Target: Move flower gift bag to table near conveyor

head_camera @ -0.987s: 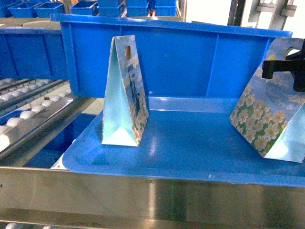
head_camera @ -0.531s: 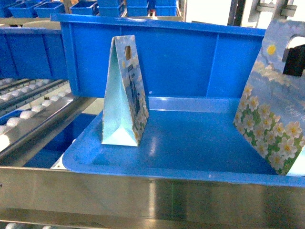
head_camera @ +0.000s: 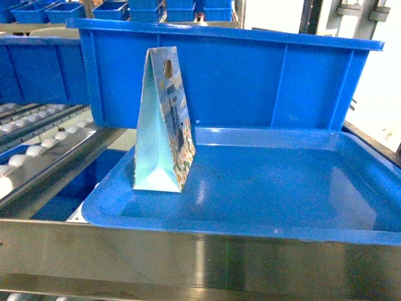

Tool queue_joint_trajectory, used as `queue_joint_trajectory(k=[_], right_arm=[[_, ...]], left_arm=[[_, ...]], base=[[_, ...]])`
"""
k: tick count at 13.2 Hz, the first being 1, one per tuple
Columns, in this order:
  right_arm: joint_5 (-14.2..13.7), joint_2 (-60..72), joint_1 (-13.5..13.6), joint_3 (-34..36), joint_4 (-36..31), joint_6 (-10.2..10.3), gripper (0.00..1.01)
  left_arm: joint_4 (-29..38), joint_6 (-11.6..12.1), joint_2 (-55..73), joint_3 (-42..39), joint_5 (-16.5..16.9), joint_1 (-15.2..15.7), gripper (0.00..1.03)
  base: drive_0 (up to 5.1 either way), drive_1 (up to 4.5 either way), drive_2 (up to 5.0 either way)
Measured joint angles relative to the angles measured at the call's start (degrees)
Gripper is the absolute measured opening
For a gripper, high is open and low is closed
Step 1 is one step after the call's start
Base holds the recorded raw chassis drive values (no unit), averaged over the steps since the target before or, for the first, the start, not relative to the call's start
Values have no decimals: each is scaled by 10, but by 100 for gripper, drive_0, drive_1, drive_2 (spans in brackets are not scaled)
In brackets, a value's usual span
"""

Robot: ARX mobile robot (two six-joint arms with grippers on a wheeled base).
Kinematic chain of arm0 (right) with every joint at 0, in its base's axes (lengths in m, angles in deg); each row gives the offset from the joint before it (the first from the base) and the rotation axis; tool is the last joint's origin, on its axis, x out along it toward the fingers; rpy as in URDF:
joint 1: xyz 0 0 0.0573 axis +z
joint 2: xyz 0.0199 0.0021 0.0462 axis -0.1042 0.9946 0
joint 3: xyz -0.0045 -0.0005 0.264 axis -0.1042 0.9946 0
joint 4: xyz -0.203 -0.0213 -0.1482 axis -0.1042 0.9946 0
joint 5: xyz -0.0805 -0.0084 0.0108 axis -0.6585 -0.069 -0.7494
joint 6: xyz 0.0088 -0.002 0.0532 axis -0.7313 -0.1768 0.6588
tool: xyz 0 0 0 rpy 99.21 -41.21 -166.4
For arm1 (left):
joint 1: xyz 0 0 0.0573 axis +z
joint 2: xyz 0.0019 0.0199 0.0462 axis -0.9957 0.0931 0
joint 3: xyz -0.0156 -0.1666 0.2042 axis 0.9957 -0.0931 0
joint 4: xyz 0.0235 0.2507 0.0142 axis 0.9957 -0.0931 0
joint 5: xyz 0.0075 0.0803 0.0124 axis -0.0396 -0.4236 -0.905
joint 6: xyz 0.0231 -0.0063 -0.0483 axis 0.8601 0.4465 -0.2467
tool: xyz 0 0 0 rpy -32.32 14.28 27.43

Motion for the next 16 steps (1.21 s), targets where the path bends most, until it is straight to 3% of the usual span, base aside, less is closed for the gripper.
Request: queue_joint_trajectory(k=[2,6,9,12,14,16], right_arm=[[-4,-87,-28,35,18,-29,2],[8,-214,-95,90,68,-42,2],[0,-216,-96,97,71,-45,2],[0,-216,-96,97,71,-45,2],[0,-216,-96,97,71,-45,2],[0,-216,-96,97,71,-45,2]], left_arm=[[0,0,0,0,0,0,98],[0,0,0,0,0,0,98],[4,0,1,0,0,-1,98],[78,17,115,45,-22,-57,98],[106,29,186,87,-35,-73,98],[107,46,271,143,-55,-119,98]], base=[[0,0,0],[0,0,0],[0,0,0],[0,0,0],[0,0,0],[0,0,0]])
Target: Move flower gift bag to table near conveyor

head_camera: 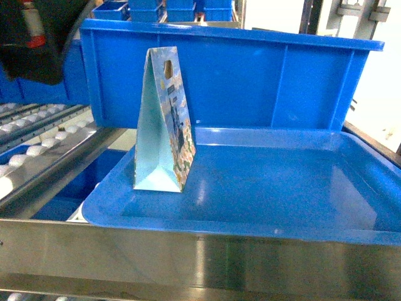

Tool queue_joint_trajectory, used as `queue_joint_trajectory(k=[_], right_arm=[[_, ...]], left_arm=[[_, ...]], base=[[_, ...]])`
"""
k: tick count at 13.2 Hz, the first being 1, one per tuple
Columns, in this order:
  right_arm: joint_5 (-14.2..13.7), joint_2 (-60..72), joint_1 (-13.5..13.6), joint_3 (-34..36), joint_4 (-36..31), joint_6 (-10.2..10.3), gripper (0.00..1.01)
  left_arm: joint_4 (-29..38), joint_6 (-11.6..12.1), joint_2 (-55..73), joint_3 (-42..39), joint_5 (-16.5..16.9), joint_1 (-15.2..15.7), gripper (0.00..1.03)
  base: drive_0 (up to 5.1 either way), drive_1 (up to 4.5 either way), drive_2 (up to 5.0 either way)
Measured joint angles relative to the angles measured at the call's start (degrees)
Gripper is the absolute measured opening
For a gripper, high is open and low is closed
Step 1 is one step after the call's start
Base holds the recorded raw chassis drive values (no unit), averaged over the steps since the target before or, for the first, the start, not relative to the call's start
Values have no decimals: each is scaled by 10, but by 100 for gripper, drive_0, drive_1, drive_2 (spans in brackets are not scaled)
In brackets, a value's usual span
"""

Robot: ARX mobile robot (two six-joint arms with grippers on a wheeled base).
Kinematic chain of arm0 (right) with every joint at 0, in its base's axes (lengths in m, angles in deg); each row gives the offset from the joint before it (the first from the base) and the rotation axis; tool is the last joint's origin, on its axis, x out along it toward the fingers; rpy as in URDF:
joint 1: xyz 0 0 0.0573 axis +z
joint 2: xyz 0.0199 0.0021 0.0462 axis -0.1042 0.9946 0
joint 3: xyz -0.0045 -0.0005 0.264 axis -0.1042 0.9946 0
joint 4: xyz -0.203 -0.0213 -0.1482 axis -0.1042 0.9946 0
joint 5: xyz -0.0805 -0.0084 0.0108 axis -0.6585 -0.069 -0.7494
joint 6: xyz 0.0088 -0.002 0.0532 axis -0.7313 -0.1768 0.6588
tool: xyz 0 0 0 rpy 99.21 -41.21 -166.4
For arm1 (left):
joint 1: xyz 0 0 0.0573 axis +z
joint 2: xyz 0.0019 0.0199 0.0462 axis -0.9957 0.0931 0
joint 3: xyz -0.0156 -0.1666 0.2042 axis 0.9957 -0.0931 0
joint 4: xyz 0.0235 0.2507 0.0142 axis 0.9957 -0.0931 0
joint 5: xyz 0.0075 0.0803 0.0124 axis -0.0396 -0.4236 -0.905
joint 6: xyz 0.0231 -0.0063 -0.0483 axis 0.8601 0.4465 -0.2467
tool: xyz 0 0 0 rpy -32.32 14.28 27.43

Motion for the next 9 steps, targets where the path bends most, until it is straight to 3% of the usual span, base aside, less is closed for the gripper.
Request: queue_joint_trajectory(k=[1,5,9], right_arm=[[0,0,0,0,0,0,2],[0,0,0,0,0,0,2],[0,0,0,0,0,0,2]], left_arm=[[7,8,47,37,-15,-23,98],[1,19,137,107,-53,-60,98],[-49,3,199,149,-81,-92,98]], base=[[0,0,0],[0,0,0],[0,0,0]])
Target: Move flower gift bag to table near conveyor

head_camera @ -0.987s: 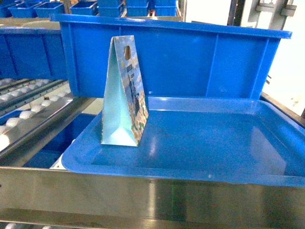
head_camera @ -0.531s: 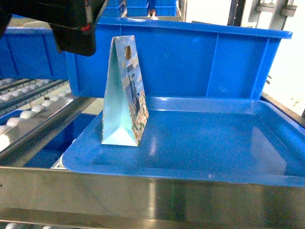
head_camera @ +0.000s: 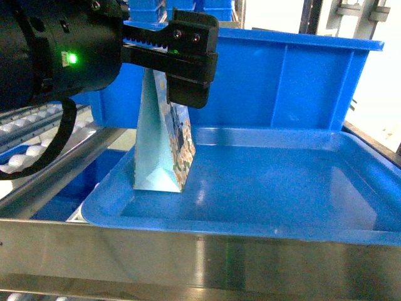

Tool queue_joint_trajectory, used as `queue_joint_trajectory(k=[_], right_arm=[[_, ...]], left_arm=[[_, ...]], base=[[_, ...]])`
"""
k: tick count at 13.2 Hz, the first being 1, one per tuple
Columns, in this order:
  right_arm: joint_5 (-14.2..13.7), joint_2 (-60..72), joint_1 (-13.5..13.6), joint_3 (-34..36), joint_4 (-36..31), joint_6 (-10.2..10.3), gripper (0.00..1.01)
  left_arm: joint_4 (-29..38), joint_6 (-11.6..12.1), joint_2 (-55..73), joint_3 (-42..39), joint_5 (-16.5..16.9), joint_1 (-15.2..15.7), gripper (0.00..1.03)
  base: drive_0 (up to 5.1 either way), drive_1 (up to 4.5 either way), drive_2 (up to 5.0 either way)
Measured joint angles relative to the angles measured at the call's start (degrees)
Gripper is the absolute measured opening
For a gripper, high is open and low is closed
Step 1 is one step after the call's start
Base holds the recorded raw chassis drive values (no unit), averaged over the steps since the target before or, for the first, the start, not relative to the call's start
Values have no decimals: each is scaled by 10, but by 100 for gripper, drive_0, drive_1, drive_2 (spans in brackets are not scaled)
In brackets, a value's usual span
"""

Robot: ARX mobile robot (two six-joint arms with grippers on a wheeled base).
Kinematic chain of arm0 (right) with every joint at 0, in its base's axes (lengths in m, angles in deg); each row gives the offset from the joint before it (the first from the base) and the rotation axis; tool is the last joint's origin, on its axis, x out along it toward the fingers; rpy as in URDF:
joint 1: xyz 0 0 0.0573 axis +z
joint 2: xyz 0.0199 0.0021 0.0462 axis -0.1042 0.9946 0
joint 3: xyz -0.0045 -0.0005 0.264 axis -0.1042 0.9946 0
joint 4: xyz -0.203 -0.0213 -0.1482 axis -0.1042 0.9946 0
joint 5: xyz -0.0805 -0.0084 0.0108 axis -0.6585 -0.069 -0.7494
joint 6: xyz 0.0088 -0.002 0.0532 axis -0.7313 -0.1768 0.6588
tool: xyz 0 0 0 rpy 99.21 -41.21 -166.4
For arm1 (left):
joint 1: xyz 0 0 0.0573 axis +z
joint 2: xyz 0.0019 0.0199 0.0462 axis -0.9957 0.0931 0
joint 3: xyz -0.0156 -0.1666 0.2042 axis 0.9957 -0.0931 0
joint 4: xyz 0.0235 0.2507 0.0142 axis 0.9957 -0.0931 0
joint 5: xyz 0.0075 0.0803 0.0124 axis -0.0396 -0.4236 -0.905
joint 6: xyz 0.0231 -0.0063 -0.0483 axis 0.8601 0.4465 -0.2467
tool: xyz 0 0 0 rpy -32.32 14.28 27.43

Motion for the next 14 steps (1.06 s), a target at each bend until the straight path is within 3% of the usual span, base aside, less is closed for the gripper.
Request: queue_joint_trajectory(k=[1,3,8,12,14], right_arm=[[0,0,0,0,0,0,2],[0,0,0,0,0,0,2],[0,0,0,0,0,0,2],[0,0,0,0,0,0,2],[0,0,0,0,0,0,2]], left_arm=[[-11,-6,7,5,-5,-2,98],[-15,-15,15,5,-14,-3,82],[-6,-28,23,9,-37,-2,6],[18,-37,19,-7,-52,10,2],[55,-5,-17,-41,-59,13,2]], base=[[0,0,0],[0,0,0],[0,0,0],[0,0,0],[0,0,0]])
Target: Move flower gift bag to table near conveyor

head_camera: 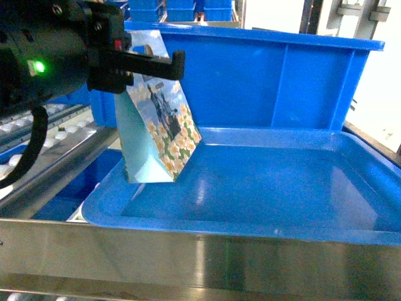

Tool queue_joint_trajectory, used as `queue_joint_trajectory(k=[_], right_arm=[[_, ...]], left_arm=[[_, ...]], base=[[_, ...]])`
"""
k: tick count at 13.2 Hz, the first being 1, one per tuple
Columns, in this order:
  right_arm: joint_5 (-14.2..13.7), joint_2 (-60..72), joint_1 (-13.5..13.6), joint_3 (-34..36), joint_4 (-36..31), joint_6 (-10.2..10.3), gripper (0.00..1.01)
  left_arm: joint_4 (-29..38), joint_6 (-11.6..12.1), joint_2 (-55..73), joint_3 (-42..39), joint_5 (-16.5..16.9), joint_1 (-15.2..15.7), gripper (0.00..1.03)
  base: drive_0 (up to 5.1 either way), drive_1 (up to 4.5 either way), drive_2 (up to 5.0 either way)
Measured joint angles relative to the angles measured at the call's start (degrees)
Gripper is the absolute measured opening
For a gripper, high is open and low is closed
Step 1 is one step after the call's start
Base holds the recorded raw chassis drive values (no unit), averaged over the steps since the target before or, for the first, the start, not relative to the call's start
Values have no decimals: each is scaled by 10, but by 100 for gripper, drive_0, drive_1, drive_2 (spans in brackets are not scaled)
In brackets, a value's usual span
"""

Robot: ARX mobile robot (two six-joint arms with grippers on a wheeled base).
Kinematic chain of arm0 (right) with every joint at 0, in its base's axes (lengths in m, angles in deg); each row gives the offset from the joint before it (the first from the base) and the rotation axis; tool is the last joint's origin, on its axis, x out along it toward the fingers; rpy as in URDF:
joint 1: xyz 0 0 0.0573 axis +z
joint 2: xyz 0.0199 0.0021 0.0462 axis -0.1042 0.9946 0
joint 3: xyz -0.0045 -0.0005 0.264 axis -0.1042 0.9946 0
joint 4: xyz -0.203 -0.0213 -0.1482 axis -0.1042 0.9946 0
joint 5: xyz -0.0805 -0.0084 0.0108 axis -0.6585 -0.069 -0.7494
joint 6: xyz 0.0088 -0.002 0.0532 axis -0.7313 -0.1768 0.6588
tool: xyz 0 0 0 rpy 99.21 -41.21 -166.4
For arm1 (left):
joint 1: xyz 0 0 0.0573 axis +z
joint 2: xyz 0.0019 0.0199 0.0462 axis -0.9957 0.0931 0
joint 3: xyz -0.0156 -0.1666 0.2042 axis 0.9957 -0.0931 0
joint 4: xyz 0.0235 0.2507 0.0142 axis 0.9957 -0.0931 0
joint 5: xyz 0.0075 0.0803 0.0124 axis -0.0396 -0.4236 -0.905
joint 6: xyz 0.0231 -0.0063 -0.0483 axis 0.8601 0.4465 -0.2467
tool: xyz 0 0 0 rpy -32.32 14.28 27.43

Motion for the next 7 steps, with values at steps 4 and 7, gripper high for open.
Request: queue_joint_trajectory(k=[4,7], right_arm=[[0,0,0,0,0,0,2],[0,0,0,0,0,0,2]], left_arm=[[19,58,-143,-66,9,15,2],[1,68,-282,-133,17,61,2]], base=[[0,0,0],[0,0,0]])
